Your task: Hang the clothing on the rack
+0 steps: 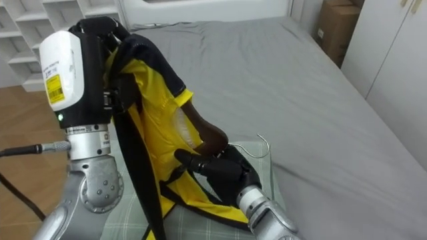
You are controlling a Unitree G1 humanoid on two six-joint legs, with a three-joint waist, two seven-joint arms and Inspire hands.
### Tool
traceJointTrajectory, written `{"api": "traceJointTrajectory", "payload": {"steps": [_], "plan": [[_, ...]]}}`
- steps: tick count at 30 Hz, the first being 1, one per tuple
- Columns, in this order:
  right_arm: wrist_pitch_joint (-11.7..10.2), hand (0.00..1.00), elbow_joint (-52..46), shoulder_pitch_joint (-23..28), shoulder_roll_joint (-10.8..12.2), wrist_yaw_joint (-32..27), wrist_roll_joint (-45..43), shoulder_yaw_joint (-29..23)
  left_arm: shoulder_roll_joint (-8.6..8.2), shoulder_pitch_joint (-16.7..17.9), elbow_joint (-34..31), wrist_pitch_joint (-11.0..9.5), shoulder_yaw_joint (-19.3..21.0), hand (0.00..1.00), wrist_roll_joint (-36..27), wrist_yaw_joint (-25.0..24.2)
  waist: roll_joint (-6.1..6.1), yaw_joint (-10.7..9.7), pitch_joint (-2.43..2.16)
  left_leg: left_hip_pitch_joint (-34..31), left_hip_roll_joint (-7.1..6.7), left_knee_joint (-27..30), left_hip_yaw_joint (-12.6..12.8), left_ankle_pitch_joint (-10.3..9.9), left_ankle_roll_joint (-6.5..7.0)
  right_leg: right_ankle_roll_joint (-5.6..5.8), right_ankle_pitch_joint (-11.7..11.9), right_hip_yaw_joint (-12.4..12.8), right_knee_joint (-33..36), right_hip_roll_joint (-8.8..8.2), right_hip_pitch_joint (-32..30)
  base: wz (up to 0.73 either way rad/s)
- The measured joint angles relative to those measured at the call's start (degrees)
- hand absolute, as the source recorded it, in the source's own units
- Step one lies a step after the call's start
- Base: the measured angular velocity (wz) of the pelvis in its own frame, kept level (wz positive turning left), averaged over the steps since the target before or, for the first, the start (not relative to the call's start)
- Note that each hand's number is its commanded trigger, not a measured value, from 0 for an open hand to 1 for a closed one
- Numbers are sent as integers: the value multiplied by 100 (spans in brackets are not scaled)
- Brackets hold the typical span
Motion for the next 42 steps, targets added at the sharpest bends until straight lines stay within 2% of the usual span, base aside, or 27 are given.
{"api": "traceJointTrajectory", "payload": {"steps": [8,13,14,15,17,24,36,38,42], "plan": [[-8,0,-5,-357,14,-423,0,-72,-130,0,1,9,5,100,-3,21,-3,24,-3,7,-2,4,-9,0,0,0,0,-21,2,-2,19,0],[-13,0,-5,-367,52,-491,-4,-72,-137,0,2,140,3,100,-5,24,-5,24,-4,-2,-2,10,-21,0,0,0,0,-34,2,0,21,0],[-13,21,-5,-369,70,-502,-7,-77,-148,0,1,179,5,100,-5,12,-6,28,-5,-11,-1,14,-21,1,0,0,0,-32,4,-1,14,0],[-13,58,-11,-371,77,-540,-4,-86,-174,-11,0,211,7,100,-5,-3,-14,59,-10,-14,0,14,-14,1,0,0,0,-19,11,-2,2,-3],[-12,100,-22,-422,86,-656,-2,-85,-198,-21,-1,217,6,100,-5,-12,-25,85,-17,-17,2,18,-10,1,-1,0,0,-13,13,-1,-1,-2],[-100,100,-24,-719,84,-869,-3,-108,-187,-155,-1,217,23,100,-8,32,-75,121,-50,-23,4,44,-28,1,0,0,0,-29,11,-21,18,1],[-80,100,-23,-683,39,-863,-233,-105,-155,-156,0,215,22,100,-9,-180,-74,112,-48,-13,-2,39,-36,1,0,3,2,-55,0,-27,40,1],[-60,100,-19,-683,9,-849,-365,-95,-156,-155,1,194,-38,100,-9,-273,-75,109,-48,8,-2,31,-35,1,0,3,2,-54,-6,-28,58,0],[-55,100,49,-678,3,-856,-650,-109,-164,-144,9,-21,-148,100,-6,-325,-86,105,-32,112,-3,-19,-36,1,0,4,1,-46,-30,-26,135,0]]}}
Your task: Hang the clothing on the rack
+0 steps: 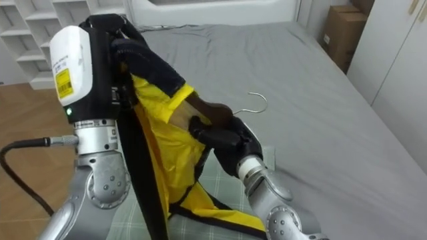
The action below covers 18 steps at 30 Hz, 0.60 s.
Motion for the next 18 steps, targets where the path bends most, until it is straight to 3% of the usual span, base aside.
{"api": "traceJointTrajectory", "payload": {"steps": [4,6,11,14,15,17,18], "plan": [[0,100,131,28,13,4,-76,-20,55,18,18,-71,9,100,-40,-73,-27,-59,22,52,1,-2,-37,0,0,0,0,31,-64,12,89,0],[-2,100,144,74,11,10,-247,-106,106,18,136,-214,59,100,-75,-84,-33,-65,26,53,4,-1,-43,0,0,-1,0,39,-67,25,93,0],[-8,100,150,361,-91,52,-722,-532,339,29,293,-429,59,100,-99,-84,-31,-102,26,-44,3,3,-52,-1,0,-3,2,44,-63,31,-7,0],[-15,100,152,685,-128,77,-958,-816,447,205,293,-564,56,100,-109,-88,-26,-168,23,-34,-3,-1,-54,-2,0,-3,2,48,-65,31,1,0],[-15,100,152,816,-131,75,-1038,-941,460,254,294,-623,56,93,-118,-103,-26,-207,23,-43,-11,-2,-51,-2,0,-3,2,36,-69,31,0,4],[-15,100,160,926,-125,70,-1198,-1017,460,337,307,-744,50,5,-119,-189,-14,-295,23,-42,-13,-4,-39,-2,-1,-2,1,38,-71,31,-1,2],[-15,100,158,963,-111,76,-1279,-1061,456,371,344,-819,46,0,-120,-220,-6,-341,21,-38,-10,-4,-31,-2,-1,-2,1,39,-73,31,-1,-5]]}}
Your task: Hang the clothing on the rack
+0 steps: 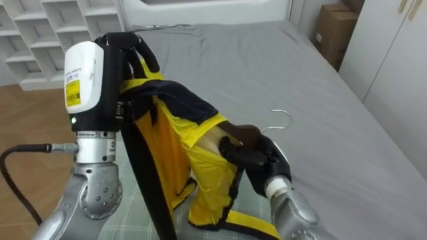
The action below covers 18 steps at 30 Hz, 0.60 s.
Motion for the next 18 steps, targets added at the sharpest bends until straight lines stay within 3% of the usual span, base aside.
{"api": "traceJointTrajectory", "payload": {"steps": [5,12,18], "plan": [[-191,100,-87,455,28,46,-451,-358,53,205,1,-324,2,0,-39,-101,20,-125,-13,38,6,-2,-1,0,0,0,0,48,-1,14,22,-4],[-200,100,-67,891,17,-72,-766,-805,226,477,95,-761,5,0,-600,-252,33,-217,-23,59,23,-2,155,0,-1,-3,1,198,41,26,-30,-10],[-120,100,-10,1202,-20,-213,-1006,-1039,240,776,636,-730,37,0,-1437,-832,26,-316,-40,112,18,-79,192,1,2,-2,2,267,114,22,-52,-6]]}}
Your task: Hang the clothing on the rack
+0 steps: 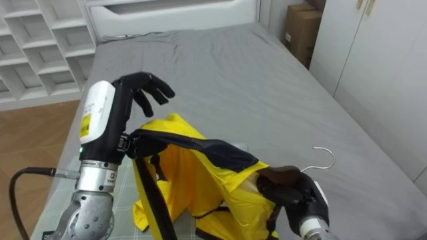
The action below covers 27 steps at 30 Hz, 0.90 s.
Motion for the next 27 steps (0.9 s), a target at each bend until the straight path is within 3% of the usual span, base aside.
{"api": "traceJointTrajectory", "payload": {"steps": [2,4,6,9,15,17,22,27], "plan": [[24,100,0,11,-45,-84,-76,-21,2,51,118,47,55,0,-21,-122,-4,6,-11,12,-3,-10,78,1,1,7,4,65,6,5,-18,-15],[26,100,-1,11,-94,-189,-107,-44,-4,190,158,56,123,0,-36,-248,-37,-10,-72,21,0,-28,127,1,1,7,5,89,20,13,-32,-13],[33,100,-1,-31,-182,-189,-283,-122,-5,234,248,54,145,0,-132,-373,-56,-73,-82,27,0,-22,127,1,1,7,5,76,19,7,-5,2],[33,100,-18,-208,-326,-245,-891,-239,-9,303,649,60,264,0,-144,-537,-74,-105,-73,103,3,-29,146,1,1,7,5,103,9,0,26,-2],[148,100,-734,-284,-645,-194,-2313,-479,-33,422,832,328,347,0,-237,-1276,-145,-110,-43,30,32,-33,192,1,0,10,4,91,23,-4,-72,-4],[149,100,-1021,-305,-729,-169,-2536,-504,-35,427,877,326,375,0,-372,-1451,-185,-137,-27,36,17,-36,225,1,0,10,4,120,37,2,-84,-6],[145,100,-1320,-602,-1285,-49,-3687,-659,-16,471,1248,317,514,0,-484,-1887,-320,-156,8,2,34,-43,265,1,0,14,2,120,98,-2,-169,-3],[120,100,-1485,-722,-1318,104,-4775,-673,-43,734,1630,155,605,0,-486,-2007,-502,-244,1,-4,31,-56,276,1,0,13,2,144,91,19,-189,-4]]}}
